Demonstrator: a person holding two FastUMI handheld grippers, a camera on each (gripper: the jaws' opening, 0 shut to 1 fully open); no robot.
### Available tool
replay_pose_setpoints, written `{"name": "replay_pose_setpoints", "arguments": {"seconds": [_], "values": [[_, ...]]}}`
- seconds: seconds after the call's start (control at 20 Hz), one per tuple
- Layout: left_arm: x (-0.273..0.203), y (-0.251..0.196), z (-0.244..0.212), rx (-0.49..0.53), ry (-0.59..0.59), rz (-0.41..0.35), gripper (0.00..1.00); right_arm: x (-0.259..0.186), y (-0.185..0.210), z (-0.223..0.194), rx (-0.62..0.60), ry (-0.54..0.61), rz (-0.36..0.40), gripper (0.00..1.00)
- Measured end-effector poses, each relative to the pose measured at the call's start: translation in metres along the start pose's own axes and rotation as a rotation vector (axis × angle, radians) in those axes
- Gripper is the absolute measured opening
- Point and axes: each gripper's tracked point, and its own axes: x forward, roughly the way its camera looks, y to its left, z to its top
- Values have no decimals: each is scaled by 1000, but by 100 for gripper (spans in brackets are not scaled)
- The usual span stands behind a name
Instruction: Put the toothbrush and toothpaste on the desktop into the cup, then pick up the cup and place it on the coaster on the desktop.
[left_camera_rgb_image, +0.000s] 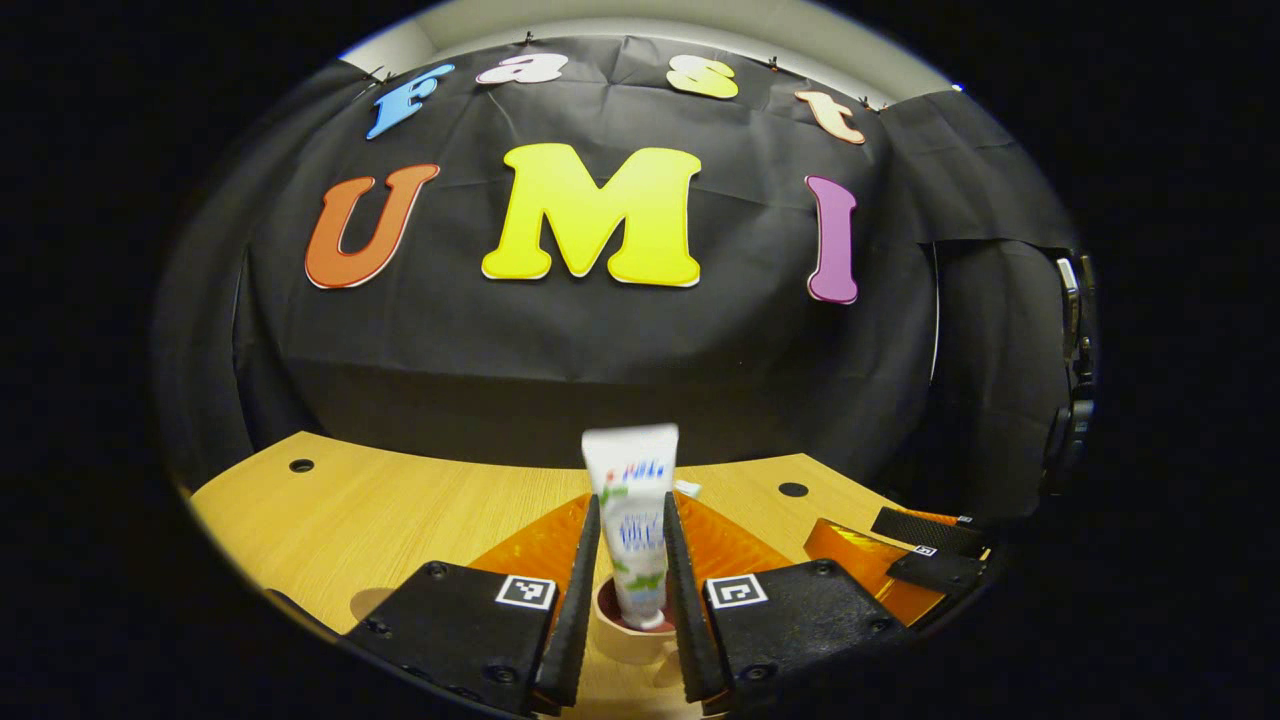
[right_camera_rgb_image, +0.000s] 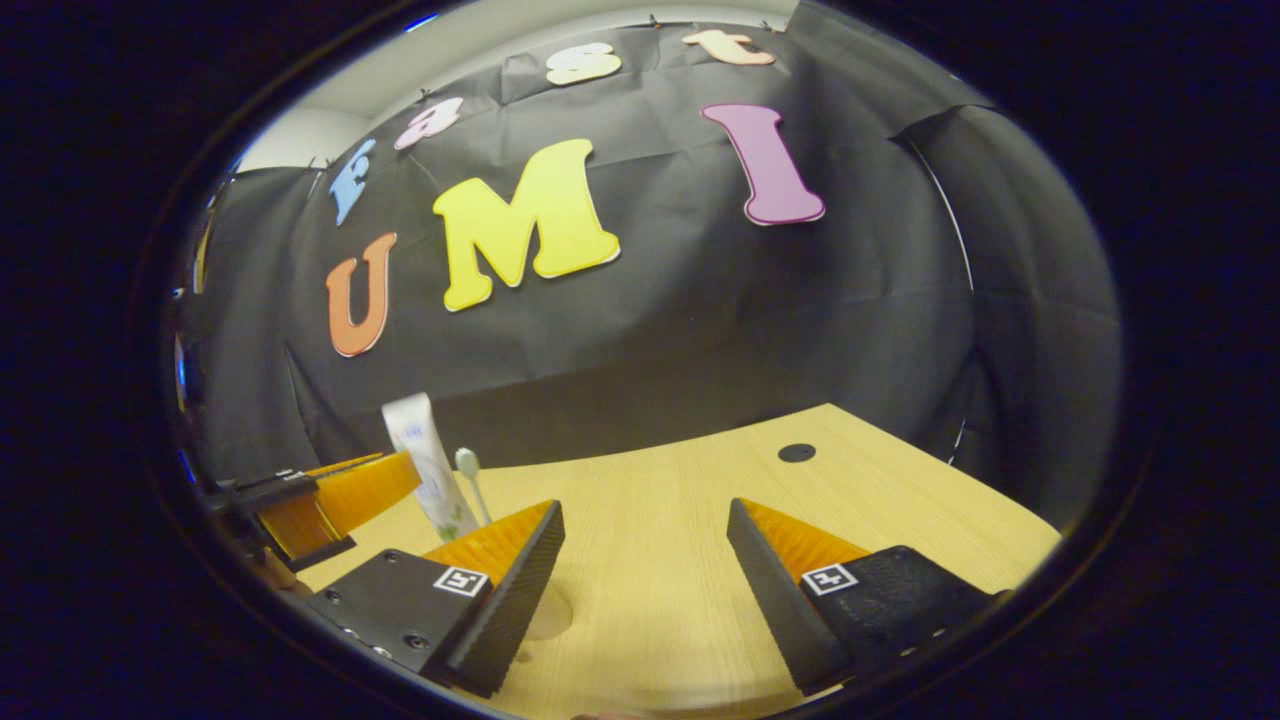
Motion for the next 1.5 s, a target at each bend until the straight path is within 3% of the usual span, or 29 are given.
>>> {"name": "replay_pose_setpoints", "arguments": {"seconds": [0.35,0.6,0.65,0.7,0.85,0.95,1.0,1.05,1.2,1.25,1.5], "values": [[-2,-2,-23,3,78,-7,42,2,-6,-2,-30,8,-38,96],[-23,7,-17,31,65,7,53,-1,-7,-6,27,33,-40,100],[-29,11,-14,37,55,13,49,-4,-7,-8,52,48,-37,97],[-37,17,-10,43,49,17,60,-9,-4,-9,65,59,-32,97],[-60,33,-10,54,41,32,73,-25,-5,-9,87,64,-39,93],[-77,45,-16,61,55,42,80,-36,-6,-12,63,68,-66,97],[-86,54,-18,62,59,55,92,-42,-3,-13,55,78,-72,97],[-93,63,-18,64,61,76,85,-48,3,-15,45,89,-74,96],[-116,81,-29,59,75,87,92,-64,23,-10,17,104,-68,100],[-122,87,-29,58,72,92,93,-70,29,-8,13,104,-65,94],[-153,118,-46,72,95,117,95,-74,65,-11,-82,167,-20,97]]}}
